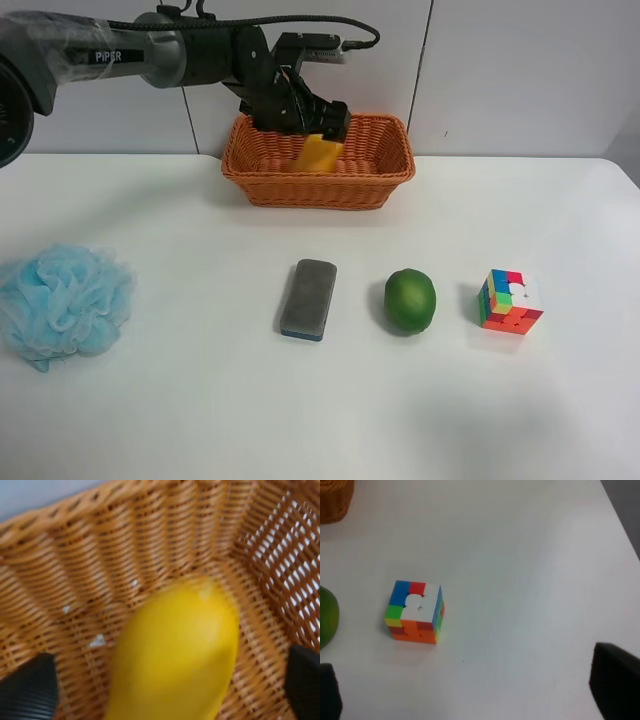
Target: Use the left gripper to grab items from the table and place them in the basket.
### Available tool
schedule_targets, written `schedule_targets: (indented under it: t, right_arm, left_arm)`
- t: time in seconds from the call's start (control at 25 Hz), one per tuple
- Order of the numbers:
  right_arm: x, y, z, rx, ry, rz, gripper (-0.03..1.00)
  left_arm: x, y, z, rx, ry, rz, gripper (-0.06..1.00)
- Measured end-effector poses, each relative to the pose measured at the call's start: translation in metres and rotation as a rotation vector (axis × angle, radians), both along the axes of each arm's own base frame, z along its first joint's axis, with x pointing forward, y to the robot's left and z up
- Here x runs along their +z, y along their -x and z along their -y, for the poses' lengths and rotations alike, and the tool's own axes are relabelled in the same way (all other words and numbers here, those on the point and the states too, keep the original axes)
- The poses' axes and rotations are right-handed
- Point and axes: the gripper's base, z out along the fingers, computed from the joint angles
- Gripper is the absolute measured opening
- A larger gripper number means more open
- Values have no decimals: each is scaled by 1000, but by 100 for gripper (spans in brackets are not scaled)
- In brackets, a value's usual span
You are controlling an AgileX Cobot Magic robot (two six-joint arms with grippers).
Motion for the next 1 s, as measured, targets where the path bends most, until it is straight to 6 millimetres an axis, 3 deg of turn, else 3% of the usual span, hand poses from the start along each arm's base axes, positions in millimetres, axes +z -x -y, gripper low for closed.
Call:
schedule_targets:
  t: [0.2,0.4,0.72,0.88,1.0]
  right_arm:
    - [0,0,0,0,0,0,99]
    - [0,0,0,0,0,0,99]
    - [0,0,0,0,0,0,99]
    - [0,0,0,0,0,0,99]
    - [0,0,0,0,0,0,99]
  left_arm:
    - [20,4,-8,6,-2,-8,99]
    - [83,26,-32,12,-28,-68,99]
    - [166,83,-97,56,-144,-262,99]
    - [192,115,-125,65,-163,-253,99]
    - [185,158,-149,70,-187,-308,99]
